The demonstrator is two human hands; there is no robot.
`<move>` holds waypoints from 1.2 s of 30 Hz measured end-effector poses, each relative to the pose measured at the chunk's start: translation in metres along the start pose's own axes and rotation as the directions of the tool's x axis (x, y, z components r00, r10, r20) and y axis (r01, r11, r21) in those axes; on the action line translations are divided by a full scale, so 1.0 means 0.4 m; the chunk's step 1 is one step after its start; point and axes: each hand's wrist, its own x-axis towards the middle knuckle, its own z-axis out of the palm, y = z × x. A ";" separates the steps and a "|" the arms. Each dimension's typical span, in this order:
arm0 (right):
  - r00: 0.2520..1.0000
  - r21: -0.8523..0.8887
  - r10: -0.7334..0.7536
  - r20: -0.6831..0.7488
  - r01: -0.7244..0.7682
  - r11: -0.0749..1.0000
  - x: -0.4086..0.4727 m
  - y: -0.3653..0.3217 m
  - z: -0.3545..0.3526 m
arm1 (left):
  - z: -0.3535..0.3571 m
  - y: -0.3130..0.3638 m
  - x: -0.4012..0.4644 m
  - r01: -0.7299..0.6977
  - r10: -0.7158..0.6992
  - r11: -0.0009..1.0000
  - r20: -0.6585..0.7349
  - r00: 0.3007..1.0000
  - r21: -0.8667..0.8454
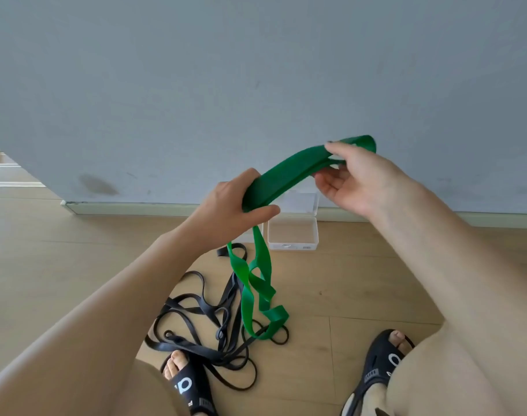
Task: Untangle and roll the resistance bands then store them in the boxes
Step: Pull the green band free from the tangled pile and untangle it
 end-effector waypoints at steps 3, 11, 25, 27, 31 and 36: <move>0.991 -0.186 -0.022 -0.132 -0.003 0.983 0.013 0.003 -0.028 | -0.019 0.009 -0.008 -0.045 0.043 0.999 -0.072 0.997 -0.026; 0.633 -0.627 -0.482 0.606 0.753 0.200 -0.044 0.077 0.034 | -0.026 -0.016 -0.020 -0.173 0.170 0.982 0.050 0.984 0.077; 0.770 -0.726 -0.249 0.587 0.637 0.260 -0.008 0.117 0.058 | -0.010 -0.024 -0.016 -0.064 0.049 0.991 0.135 0.990 0.114; 0.761 -0.669 -0.284 0.583 0.648 0.365 -0.005 0.112 0.060 | -0.005 -0.022 -0.010 -0.010 -0.011 0.993 0.178 0.984 0.119; 0.759 -0.622 -0.300 0.578 0.647 0.441 -0.006 0.098 0.063 | -0.001 -0.025 -0.003 0.055 -0.070 0.995 0.189 0.980 0.085; 0.771 -0.576 -0.327 0.546 0.629 0.522 -0.012 0.053 0.055 | -0.011 -0.031 -0.002 0.054 -0.051 0.998 0.141 0.989 -0.017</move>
